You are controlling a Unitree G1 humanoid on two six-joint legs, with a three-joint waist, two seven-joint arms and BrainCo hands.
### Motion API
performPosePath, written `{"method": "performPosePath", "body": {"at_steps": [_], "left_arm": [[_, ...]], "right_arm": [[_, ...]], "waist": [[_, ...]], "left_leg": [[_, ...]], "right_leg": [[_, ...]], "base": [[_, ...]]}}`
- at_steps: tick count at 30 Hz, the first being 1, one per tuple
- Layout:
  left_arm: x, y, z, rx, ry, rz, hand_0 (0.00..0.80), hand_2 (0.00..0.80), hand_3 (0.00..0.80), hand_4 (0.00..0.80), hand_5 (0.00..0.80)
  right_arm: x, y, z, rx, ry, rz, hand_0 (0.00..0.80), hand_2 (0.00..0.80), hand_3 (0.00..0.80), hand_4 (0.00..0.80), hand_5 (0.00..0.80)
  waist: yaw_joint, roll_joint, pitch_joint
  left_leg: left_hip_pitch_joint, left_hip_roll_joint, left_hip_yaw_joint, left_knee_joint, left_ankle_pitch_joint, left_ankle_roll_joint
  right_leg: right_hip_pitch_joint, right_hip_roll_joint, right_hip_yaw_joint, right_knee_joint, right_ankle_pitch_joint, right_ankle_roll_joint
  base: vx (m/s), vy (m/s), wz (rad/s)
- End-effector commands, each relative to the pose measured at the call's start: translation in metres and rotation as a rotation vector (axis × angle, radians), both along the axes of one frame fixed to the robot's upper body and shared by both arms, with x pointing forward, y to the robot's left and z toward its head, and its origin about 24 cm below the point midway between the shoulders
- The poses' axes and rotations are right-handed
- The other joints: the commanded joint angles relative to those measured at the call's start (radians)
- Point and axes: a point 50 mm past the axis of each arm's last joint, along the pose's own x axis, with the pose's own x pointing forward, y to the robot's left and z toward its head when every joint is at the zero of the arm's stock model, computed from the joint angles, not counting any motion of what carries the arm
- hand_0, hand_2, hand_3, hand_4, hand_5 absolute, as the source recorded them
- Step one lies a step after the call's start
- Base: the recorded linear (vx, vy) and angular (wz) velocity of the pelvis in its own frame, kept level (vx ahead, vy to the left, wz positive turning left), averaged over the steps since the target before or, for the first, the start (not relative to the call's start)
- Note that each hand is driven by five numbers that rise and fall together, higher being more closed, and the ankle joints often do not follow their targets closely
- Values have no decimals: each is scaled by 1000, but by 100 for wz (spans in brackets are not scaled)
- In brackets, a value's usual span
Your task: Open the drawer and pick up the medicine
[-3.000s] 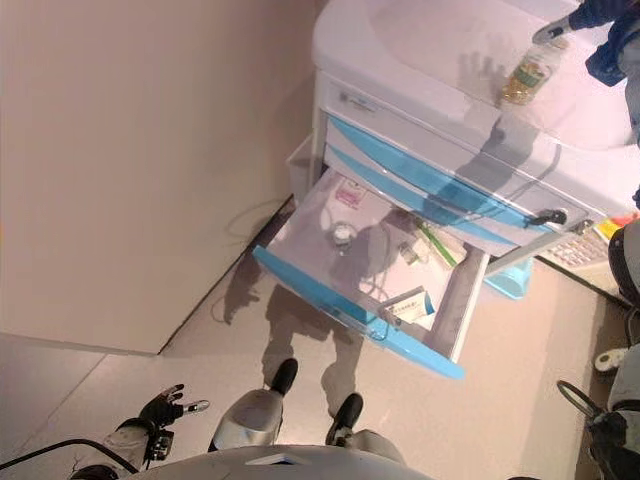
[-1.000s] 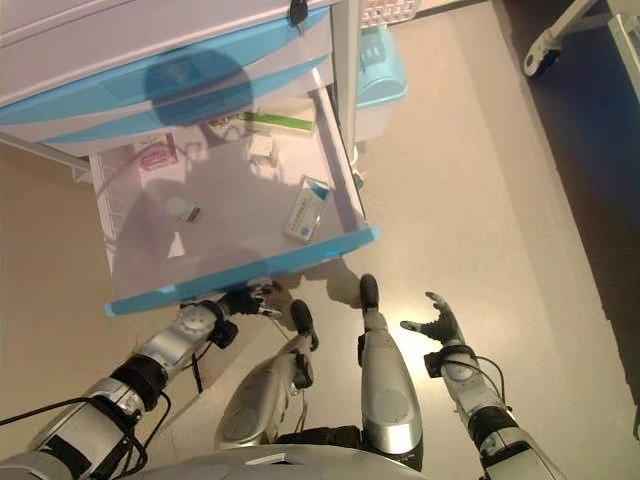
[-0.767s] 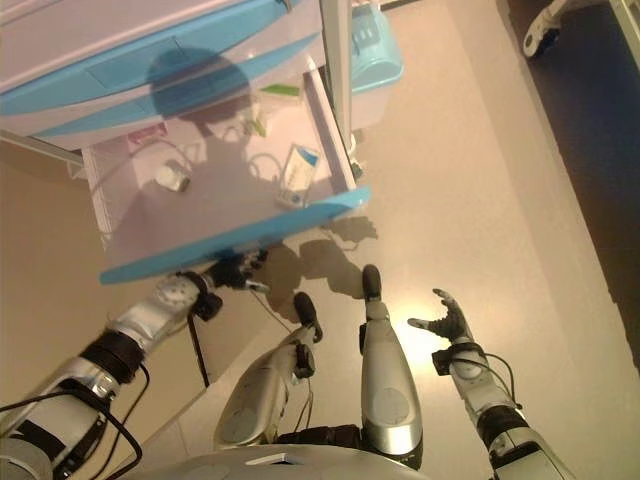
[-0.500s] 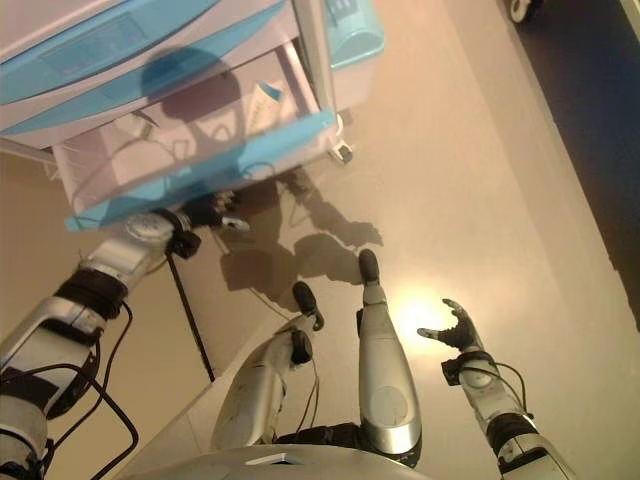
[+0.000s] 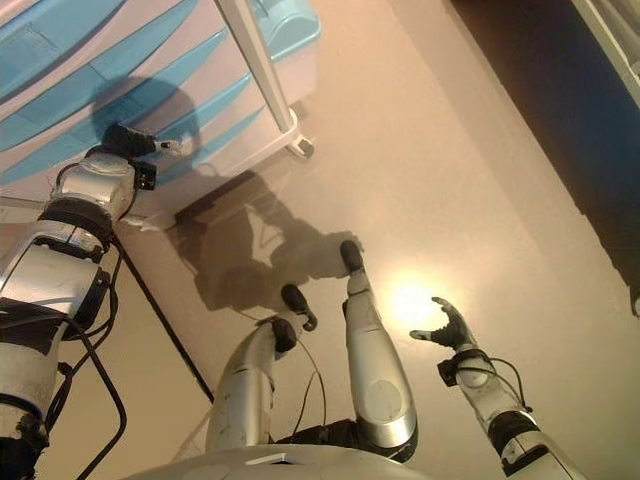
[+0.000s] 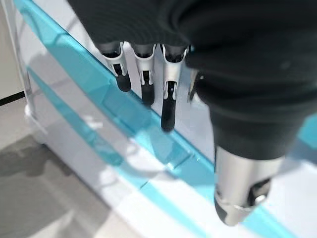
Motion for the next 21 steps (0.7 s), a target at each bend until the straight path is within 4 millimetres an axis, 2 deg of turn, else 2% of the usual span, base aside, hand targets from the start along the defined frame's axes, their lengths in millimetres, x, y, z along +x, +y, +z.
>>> {"method": "performPosePath", "body": {"at_steps": [1, 5, 9, 10, 11, 14, 18, 21], "left_arm": [[-29, 49, 107, 71, -433, 181, 0, 0, 0, 0, 0], [-24, 38, 97, 34, -459, 38, 0, 0, 0, 0, 0], [-21, 15, 90, -67, -561, -165, 0, 0, 0, 0, 0], [-22, 8, 87, -104, -592, -220, 0, 0, 0, 0, 0], [-23, 2, 82, -157, -624, -283, 0, 0, 0, 0, 0], [-31, -7, 54, -289, -669, -417, 0, 0, 0, 0, 0], [-49, -12, -5, -477, -666, -498, 0, 0, 0, 0, 0], [-63, -10, -46, -547, -607, -476, 0, 0, 0, 0, 0]], "right_arm": [[-3, 5, -1, 12, -22, 13, 0, 0, 0, 0, 0], [-1, 10, 0, 78, -44, -4, 0, 0, 0, 0, 0], [-3, 14, -1, 133, -44, -14, 0, 0, 0, 0, 0], [-5, 14, -3, 149, -39, -23, 0, 0, 0, 0, 0], [-7, 13, -4, 154, -36, -26, 0, 0, 0, 0, 0], [-17, 12, -11, 163, -4, -55, 0, 0, 0, 0, 0], [-34, 10, -24, 170, 63, -97, 0, 0, 0, 0, 0], [-45, 8, -30, 170, 104, -120, 0, 0, 0, 0, 0]], "waist": [[-7, -16, -26], [10, -14, -26], [40, -6, -45], [49, -5, -55], [60, -11, -64], [99, -7, -109], [149, -1, -187], [172, 3, -242]], "left_leg": [[138, -55, 4, -145, -68, -1], [176, -58, -8, -177, -63, 1], [219, -62, -27, -217, -54, -1], [232, -64, -33, -231, -48, -3], [235, -63, -26, -247, -15, -4], [298, -75, -60, -310, 1, -15], [394, -82, -122, -430, 49, -44], [432, -75, -152, -486, 80, -60]], "right_leg": [[33, 4, 2, 95, -127, 29], [67, 3, -9, 84, -132, 33], [118, -8, -34, 67, -144, 35], [134, -12, -41, 59, -145, 34], [144, -18, -52, 47, -126, 27], [227, -27, -88, 11, -140, 23], [350, -16, -135, -72, -150, 12], [397, -4, -159, -115, -145, 4]], "base": [[-23, -45, -10], [-41, -67, -4], [-25, -97, 12], [-85, -171, 19], [-79, -201, 24], [26, -187, 17], [79, -190, 23], [56, -167, 38]]}}
